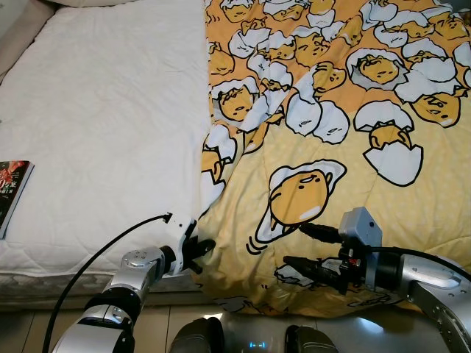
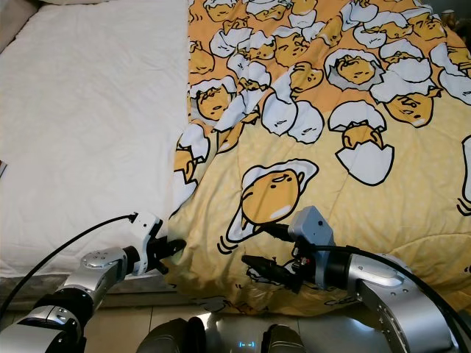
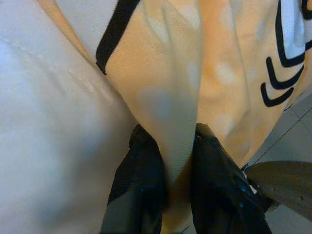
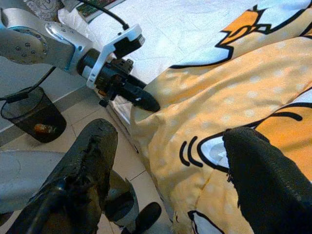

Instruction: Clean up the room

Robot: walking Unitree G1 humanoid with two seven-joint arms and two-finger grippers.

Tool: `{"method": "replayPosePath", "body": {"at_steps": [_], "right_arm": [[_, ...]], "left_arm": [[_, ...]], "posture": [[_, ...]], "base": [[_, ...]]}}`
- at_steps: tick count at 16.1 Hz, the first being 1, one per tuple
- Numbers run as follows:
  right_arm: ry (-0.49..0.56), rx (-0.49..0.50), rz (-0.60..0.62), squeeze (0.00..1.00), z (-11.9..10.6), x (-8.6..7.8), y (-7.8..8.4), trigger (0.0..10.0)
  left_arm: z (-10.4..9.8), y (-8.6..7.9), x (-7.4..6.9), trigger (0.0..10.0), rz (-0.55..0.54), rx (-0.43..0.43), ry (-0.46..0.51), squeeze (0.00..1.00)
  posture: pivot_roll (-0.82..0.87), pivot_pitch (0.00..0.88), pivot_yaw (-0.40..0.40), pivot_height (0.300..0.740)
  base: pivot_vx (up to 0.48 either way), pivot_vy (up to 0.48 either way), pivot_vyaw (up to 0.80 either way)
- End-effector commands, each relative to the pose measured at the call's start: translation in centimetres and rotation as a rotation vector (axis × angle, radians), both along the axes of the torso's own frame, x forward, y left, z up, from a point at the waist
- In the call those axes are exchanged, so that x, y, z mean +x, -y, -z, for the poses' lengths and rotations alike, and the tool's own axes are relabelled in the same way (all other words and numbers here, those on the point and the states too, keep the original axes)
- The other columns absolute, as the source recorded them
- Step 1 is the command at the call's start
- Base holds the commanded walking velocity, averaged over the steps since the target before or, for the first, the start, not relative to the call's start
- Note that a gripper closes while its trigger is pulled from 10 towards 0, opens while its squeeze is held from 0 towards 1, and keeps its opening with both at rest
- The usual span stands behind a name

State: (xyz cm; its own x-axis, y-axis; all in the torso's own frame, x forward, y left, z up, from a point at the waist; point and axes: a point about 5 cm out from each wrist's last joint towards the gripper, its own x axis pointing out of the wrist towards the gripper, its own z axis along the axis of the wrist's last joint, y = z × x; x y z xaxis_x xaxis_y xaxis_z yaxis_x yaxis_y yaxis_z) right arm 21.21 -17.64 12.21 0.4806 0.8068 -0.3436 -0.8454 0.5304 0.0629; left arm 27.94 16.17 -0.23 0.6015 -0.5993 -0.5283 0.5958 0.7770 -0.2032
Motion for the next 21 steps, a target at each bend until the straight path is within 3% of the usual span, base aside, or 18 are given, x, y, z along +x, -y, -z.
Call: {"method": "replayPosePath", "body": {"at_steps": [1,6,8,10,14,16,17,18,19,21], "right_arm": [[0.012,0.0,0.019,0.0,0.1,0.2,0.2,10.0],[0.036,0.005,0.045,0.0,0.3,0.6,0.2,10.0],[0.04,0.0,0.069,0.0,0.8,0.5,0.3,10.0],[0.043,-0.002,0.075,0.0,0.9,0.5,0.3,10.0],[0.066,-0.032,0.082,0.0,1.3,1.0,0.4,10.0],[0.075,-0.042,0.086,0.0,1.4,1.3,0.5,10.0],[0.08,-0.042,0.088,0.0,1.4,1.5,0.5,10.0],[0.087,-0.047,0.091,0.0,1.4,1.6,0.5,10.0],[0.088,-0.049,0.097,0.0,1.4,1.7,0.6,10.0],[0.078,-0.043,0.119,0.0,1.8,1.7,0.7,10.0]], "left_arm": [[0.8,-1.1,-0.9,0.0,0.001,0.063,-0.03,0.0],[1.0,-1.6,-1.2,0.0,-0.027,0.068,-0.037,0.0],[2.5,-2.7,-3.0,0.0,0.043,0.184,-0.138,0.0],[3.0,-3.0,-3.7,0.0,0.055,0.203,-0.175,0.0],[3.7,-2.3,-4.8,0.0,0.122,0.178,-0.254,0.0],[3.7,-2.0,-4.7,0.0,0.122,0.186,-0.245,0.0],[3.6,-2.2,-4.2,4.9,0.087,0.228,-0.212,0.0],[3.3,-2.2,-3.7,10.0,0.045,0.219,-0.182,0.82],[3.0,-2.3,-3.2,10.0,0.01,0.213,-0.158,1.0],[2.6,-3.2,-3.2,10.0,-0.041,0.17,-0.131,1.0]], "posture": [[-0.08,0.091,0.118,0.74],[-0.08,0.046,0.127,0.74],[-0.09,0.0,0.122,0.74],[-0.09,0.0,0.12,0.74],[-0.11,0.0,0.119,0.74],[-0.11,0.0,0.115,0.74],[-0.11,0.0,0.115,0.74],[-0.11,0.0,0.111,0.74],[-0.11,0.0,0.11,0.74],[-0.1,0.0,0.105,0.74]], "base": [[0.0,0.0,0.0],[0.0,0.0,0.0],[0.0,0.0,0.0],[0.0,0.0,0.0],[0.0,0.0,0.0],[0.0,0.0,0.0],[0.0,0.0,0.0],[0.0,0.0,0.0],[0.0,0.0,0.0],[0.0,0.0,0.0]]}}
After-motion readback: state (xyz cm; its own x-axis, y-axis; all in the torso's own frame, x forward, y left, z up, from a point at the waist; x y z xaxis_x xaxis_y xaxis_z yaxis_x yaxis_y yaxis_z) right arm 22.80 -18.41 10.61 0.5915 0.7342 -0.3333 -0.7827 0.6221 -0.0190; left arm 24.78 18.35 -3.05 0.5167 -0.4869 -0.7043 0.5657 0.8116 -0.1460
